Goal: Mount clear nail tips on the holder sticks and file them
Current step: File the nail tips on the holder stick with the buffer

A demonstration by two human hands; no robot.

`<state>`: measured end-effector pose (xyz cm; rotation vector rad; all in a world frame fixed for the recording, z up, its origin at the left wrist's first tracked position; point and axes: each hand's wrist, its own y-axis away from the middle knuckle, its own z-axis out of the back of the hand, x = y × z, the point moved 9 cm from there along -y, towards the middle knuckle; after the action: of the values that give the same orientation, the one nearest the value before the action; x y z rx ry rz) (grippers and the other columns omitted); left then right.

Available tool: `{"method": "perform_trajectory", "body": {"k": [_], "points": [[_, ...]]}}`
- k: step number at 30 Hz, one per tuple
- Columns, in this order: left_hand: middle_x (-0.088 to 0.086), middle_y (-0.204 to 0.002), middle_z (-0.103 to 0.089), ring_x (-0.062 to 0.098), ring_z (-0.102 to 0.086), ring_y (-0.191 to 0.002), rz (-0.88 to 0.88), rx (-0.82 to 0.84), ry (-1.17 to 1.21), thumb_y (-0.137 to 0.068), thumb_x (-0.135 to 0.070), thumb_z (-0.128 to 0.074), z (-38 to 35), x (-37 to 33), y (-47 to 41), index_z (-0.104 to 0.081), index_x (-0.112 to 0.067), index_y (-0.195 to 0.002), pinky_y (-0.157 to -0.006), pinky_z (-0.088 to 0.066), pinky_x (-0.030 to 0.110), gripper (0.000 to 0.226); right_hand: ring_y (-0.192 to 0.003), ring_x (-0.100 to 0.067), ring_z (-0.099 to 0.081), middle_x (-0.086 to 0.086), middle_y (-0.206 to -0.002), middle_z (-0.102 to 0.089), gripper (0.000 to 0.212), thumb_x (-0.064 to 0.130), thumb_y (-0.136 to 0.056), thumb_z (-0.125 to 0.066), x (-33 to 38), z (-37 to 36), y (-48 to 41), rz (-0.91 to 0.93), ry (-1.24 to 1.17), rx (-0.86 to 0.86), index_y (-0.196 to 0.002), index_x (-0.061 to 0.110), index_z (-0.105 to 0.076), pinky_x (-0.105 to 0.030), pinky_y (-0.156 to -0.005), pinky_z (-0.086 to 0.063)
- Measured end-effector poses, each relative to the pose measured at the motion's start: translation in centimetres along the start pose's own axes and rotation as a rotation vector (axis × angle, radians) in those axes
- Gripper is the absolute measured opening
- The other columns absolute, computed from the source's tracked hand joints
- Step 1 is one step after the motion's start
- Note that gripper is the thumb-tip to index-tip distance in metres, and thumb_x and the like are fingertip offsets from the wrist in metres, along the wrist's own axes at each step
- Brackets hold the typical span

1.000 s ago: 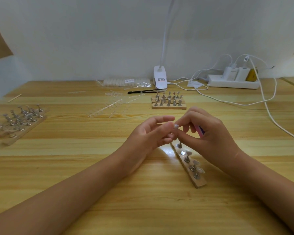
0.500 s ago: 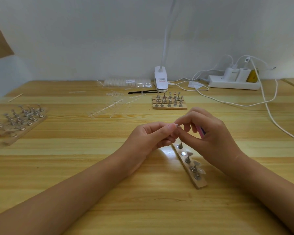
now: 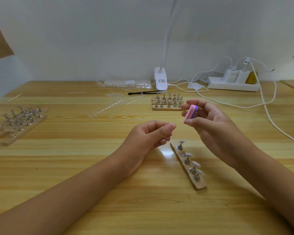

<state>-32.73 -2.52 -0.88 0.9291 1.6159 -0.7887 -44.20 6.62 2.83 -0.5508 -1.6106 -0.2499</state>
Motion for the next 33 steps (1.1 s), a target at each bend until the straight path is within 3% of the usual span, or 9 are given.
{"method": "perform_trajectory", "body": {"k": [4, 10, 15, 22, 27, 33], "points": [[-0.004, -0.079, -0.066, 0.002, -0.061, -0.07, 0.003, -0.058, 0.052, -0.068, -0.036, -0.081, 0.5, 0.1, -0.1, -0.078, -0.019, -0.083, -0.069, -0.05, 0.013, 0.023, -0.097, -0.013, -0.066, -0.003, -0.097, -0.07, 0.037, 0.006, -0.076, -0.068, 0.1, -0.9, -0.1, -0.042, -0.168, 0.113, -0.111, 0.016, -0.073, -0.018, -0.085, -0.052], [-0.012, -0.079, -0.069, 0.001, -0.063, -0.077, -0.124, -0.163, -0.128, -0.075, -0.043, -0.078, 1.6, -1.0, 0.3, -0.075, -0.018, -0.096, -0.074, -0.049, 0.014, 0.033, -0.101, -0.014, -0.066, -0.009, -0.109, -0.07, 0.044, 0.014, -0.084, -0.065, -0.3, -1.8, 0.2, -0.088, -0.141, 0.225, -0.127, 0.025, -0.065, -0.022, -0.086, -0.053], [-0.013, -0.082, -0.072, -0.003, -0.065, -0.079, -0.234, -0.215, -0.161, -0.076, -0.041, -0.073, 2.1, -2.2, 1.0, -0.074, -0.018, -0.1, -0.073, -0.048, 0.009, 0.033, -0.102, -0.02, -0.067, -0.01, -0.108, -0.068, 0.033, 0.012, -0.086, -0.065, 0.0, -2.2, 0.5, -0.024, -0.089, 0.231, -0.119, 0.018, -0.067, -0.025, -0.089, -0.053], [-0.01, -0.087, -0.072, 0.002, -0.064, -0.082, -0.162, -0.154, -0.156, -0.082, -0.039, -0.072, 1.5, -1.4, 0.5, -0.073, -0.02, -0.1, -0.082, -0.052, 0.019, 0.026, -0.095, -0.018, -0.069, -0.003, -0.096, -0.071, 0.03, 0.014, -0.08, -0.068, 1.8, -2.5, 1.2, 0.201, 0.175, 0.12, -0.109, 0.013, -0.062, -0.023, -0.083, -0.053], [-0.01, -0.084, -0.071, 0.004, -0.064, -0.083, -0.145, -0.117, -0.125, -0.081, -0.038, -0.073, 1.2, -1.2, 0.4, -0.075, -0.025, -0.095, -0.084, -0.053, 0.021, 0.019, -0.091, -0.018, -0.07, -0.005, -0.097, -0.069, 0.029, 0.009, -0.079, -0.067, 2.5, -2.7, 1.4, 0.291, 0.198, 0.085, -0.107, 0.009, -0.06, -0.022, -0.081, -0.054], [-0.005, -0.088, -0.072, 0.01, -0.064, -0.088, -0.132, -0.101, -0.122, -0.082, -0.04, -0.073, 1.2, -1.0, 0.3, -0.074, -0.019, -0.1, -0.088, -0.053, 0.026, 0.028, -0.093, -0.016, -0.07, 0.0, -0.095, -0.071, 0.027, 0.011, -0.078, -0.07, 1.9, -3.0, 1.5, 0.272, 0.208, 0.095, -0.104, 0.011, -0.061, -0.02, -0.078, -0.054]]}}
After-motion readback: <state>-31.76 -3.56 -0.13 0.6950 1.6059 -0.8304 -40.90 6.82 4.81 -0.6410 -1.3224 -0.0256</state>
